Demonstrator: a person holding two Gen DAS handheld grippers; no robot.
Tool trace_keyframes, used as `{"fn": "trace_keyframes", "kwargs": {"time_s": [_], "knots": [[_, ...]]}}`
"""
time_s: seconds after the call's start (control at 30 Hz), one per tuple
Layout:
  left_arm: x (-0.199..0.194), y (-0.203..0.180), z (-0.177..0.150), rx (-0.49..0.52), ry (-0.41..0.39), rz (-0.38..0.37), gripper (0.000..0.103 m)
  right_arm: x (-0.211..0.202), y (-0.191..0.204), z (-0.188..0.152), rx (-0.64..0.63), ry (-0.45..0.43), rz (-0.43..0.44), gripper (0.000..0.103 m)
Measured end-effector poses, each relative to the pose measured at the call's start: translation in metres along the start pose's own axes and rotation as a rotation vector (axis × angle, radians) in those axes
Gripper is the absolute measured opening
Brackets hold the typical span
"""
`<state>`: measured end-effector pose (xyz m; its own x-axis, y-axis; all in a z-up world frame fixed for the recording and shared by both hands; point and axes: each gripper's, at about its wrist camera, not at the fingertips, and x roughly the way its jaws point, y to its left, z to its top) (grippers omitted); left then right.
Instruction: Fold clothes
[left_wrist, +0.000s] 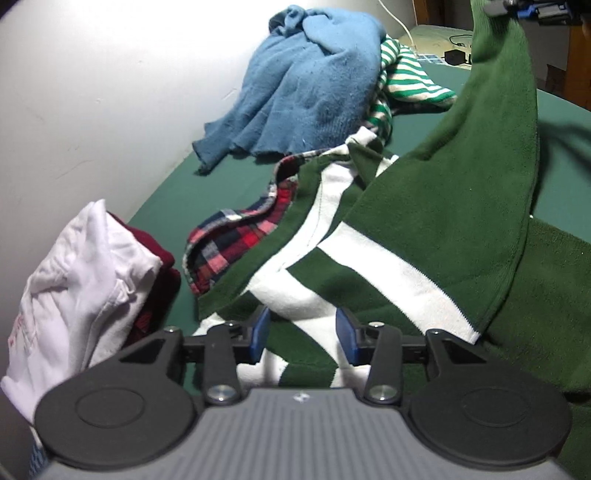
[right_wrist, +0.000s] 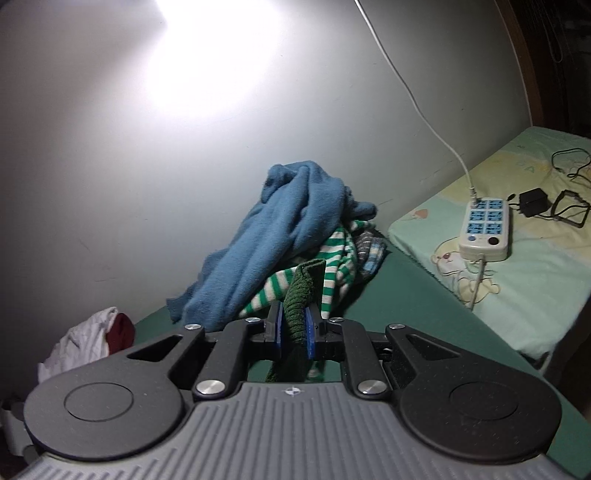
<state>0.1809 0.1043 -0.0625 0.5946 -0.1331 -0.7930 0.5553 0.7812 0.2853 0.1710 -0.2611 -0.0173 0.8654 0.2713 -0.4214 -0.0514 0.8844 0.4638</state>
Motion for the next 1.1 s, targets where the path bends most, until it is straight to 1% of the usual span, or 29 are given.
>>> {"fn": "trace_keyframes", "kwargs": {"time_s": [0.17, 0.23, 0.33, 0.4, 0.5, 0.67, 0.77, 0.87, 0.9, 0.93, 0.97, 1.1], "knots": [[0.019, 0.009, 0.006, -0.051, 0.015, -0.011, 0.044, -0.014, 0.022, 0.004, 0.008, 0.0, 0.136, 0.013], [0.027, 0.012, 0.007, -0.073, 0.028, -0.025, 0.045, -0.019, 0.031, 0.004, 0.003, 0.006, 0.185, 0.013], [0.031, 0.017, 0.005, -0.109, 0.022, -0.051, 0.045, -0.024, 0.044, 0.004, -0.007, 0.013, 0.246, 0.013], [0.03, 0.019, 0.002, -0.126, 0.019, -0.066, 0.045, -0.026, 0.052, 0.004, -0.01, 0.017, 0.287, 0.013], [0.024, 0.019, 0.002, -0.125, 0.011, -0.059, 0.045, -0.029, 0.064, 0.004, -0.016, 0.027, 0.346, 0.013], [0.004, 0.025, 0.003, -0.15, -0.05, -0.074, 0.045, -0.039, 0.088, 0.007, -0.027, 0.035, 0.472, 0.013], [0.01, 0.025, -0.001, -0.155, -0.019, -0.064, 0.045, -0.049, 0.107, 0.007, -0.037, 0.05, 0.581, 0.013], [0.018, 0.025, -0.005, -0.175, 0.012, -0.063, 0.046, -0.059, 0.129, 0.001, -0.054, 0.078, 0.686, 0.013], [0.02, 0.025, -0.006, -0.19, 0.018, -0.07, 0.048, -0.061, 0.135, -0.002, -0.063, 0.095, 0.719, 0.013], [0.021, 0.024, -0.007, -0.197, 0.02, -0.077, 0.052, -0.063, 0.142, -0.005, -0.072, 0.113, 0.752, 0.013], [0.021, 0.023, -0.007, -0.2, 0.02, -0.082, 0.053, -0.065, 0.148, -0.009, -0.081, 0.13, 0.785, 0.013], [0.021, 0.021, -0.008, -0.209, 0.019, -0.094, 0.053, -0.07, 0.168, -0.027, -0.127, 0.212, 0.874, 0.013]]}}
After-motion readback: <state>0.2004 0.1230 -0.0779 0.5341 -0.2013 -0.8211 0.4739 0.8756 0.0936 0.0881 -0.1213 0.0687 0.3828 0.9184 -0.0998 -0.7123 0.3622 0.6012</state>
